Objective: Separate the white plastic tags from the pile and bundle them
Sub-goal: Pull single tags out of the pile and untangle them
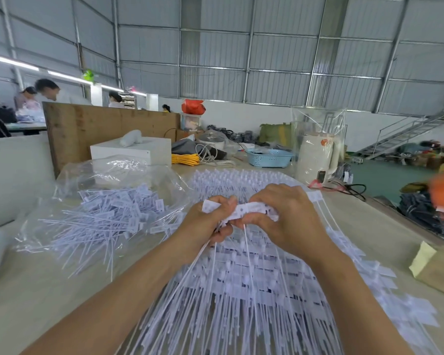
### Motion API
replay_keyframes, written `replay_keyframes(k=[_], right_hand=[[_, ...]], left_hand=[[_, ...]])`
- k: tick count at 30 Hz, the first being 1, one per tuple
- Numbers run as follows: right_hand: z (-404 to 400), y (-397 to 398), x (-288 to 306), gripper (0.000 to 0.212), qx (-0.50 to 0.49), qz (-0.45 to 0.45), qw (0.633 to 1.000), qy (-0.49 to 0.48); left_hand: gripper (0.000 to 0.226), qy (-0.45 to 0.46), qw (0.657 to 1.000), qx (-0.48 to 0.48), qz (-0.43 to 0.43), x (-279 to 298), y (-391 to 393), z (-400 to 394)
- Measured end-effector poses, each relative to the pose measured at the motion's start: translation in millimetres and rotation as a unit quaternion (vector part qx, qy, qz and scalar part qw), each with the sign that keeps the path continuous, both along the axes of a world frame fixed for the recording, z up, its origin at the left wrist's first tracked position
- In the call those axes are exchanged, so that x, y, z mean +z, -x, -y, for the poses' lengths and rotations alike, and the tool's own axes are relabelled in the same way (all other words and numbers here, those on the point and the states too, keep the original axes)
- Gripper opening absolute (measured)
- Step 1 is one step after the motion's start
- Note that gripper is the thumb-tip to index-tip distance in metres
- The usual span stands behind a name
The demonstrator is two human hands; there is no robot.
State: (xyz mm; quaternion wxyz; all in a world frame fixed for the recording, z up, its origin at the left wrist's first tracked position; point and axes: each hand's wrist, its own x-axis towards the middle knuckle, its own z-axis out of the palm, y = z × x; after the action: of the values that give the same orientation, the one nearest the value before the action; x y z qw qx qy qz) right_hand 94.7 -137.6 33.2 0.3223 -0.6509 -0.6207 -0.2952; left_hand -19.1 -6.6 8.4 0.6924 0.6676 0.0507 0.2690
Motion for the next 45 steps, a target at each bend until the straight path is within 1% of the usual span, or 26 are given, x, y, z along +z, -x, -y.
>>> replay_keyframes(k=[3, 6, 8, 10, 15, 21, 24, 27, 29, 30, 32, 34, 37, 39, 40, 41, 43, 45], right_hand=[[-0.9, 5.5, -2.0, 0.029, 0.002, 0.011, 1.000, 0.001], [-3.6, 3.1, -8.0, 0.021, 0.018, -0.034, 0.999, 0.032], [-4.8, 0.6, -11.4, 0.012, 0.048, -0.073, 0.995, 0.059], [-5.6, 0.0, -12.4, 0.008, 0.071, -0.091, 0.991, 0.064], [-7.4, 5.0, -13.2, 0.005, 0.062, -0.061, 0.996, 0.015], [-7.3, 6.8, -12.0, 0.009, 0.040, -0.032, 0.998, 0.026], [-5.3, 10.9, -11.6, 0.010, 0.013, -0.012, 0.999, 0.031], [-4.0, 12.5, -8.4, 0.013, -0.031, 0.045, 0.998, 0.027], [3.1, 0.1, -4.0, 0.025, -0.105, 0.071, 0.992, -0.012], [9.7, -9.9, -1.5, 0.026, -0.129, 0.049, 0.990, -0.039], [22.7, -25.5, 2.3, 0.015, -0.132, -0.012, 0.987, -0.090], [23.8, -24.5, 3.9, 0.008, -0.104, -0.038, 0.987, -0.115], [12.8, -5.2, 3.1, 0.012, -0.078, -0.003, 0.992, -0.095], [10.0, 1.1, 3.1, 0.012, -0.078, 0.009, 0.995, -0.067], [11.1, 1.5, 4.4, 0.012, -0.074, 0.000, 0.995, -0.059], [13.0, 0.0, 6.3, 0.013, -0.058, -0.020, 0.996, -0.057], [16.1, -1.0, 10.6, 0.017, 0.008, -0.092, 0.994, -0.054], [14.7, 4.8, 13.0, 0.014, 0.065, -0.159, 0.984, -0.043]], left_hand=[[0.033, -0.009, 1.000, -0.005, -0.007, 1.5, 1.9, 1.3], [0.039, -0.026, 1.000, -0.007, -0.012, 2.8, 2.9, 6.7], [0.036, -0.030, 0.999, 0.008, -0.019, 4.2, 3.3, 9.5], [0.031, -0.047, 0.998, 0.022, -0.031, 5.6, 3.3, 11.0], [0.032, -0.066, 0.996, 0.034, -0.055, 6.2, 5.0, 10.1], [0.032, -0.062, 0.996, 0.007, -0.066, 6.8, 5.7, 8.5], [0.032, -0.053, 0.996, -0.001, -0.069, 8.7, 5.7, 8.3], [0.035, -0.045, 0.993, -0.012, -0.106, 10.9, 6.5, 5.9], [0.036, -0.022, 0.985, -0.065, -0.158, 12.0, 10.7, 1.3], [0.037, -0.002, 0.980, -0.102, -0.171, 12.2, 12.7, -1.6], [0.033, 0.057, 0.979, -0.137, -0.141, 12.5, 13.4, -7.7], [0.032, 0.111, 0.984, -0.106, -0.095, 10.7, 8.7, -11.8], [0.031, 0.166, 0.984, -0.040, -0.059, 6.0, 3.2, -13.1], [0.030, 0.173, 0.984, -0.014, -0.043, 3.5, 0.5, -14.8], [0.029, 0.175, 0.984, -0.002, -0.035, 2.4, -0.4, -14.8], [0.028, 0.178, 0.984, 0.004, -0.025, 1.7, -1.3, -13.8], [0.026, 0.174, 0.985, -0.006, -0.002, 1.3, -2.2, -8.5], [0.025, 0.138, 0.990, -0.019, 0.008, -0.2, -3.2, -1.9]])
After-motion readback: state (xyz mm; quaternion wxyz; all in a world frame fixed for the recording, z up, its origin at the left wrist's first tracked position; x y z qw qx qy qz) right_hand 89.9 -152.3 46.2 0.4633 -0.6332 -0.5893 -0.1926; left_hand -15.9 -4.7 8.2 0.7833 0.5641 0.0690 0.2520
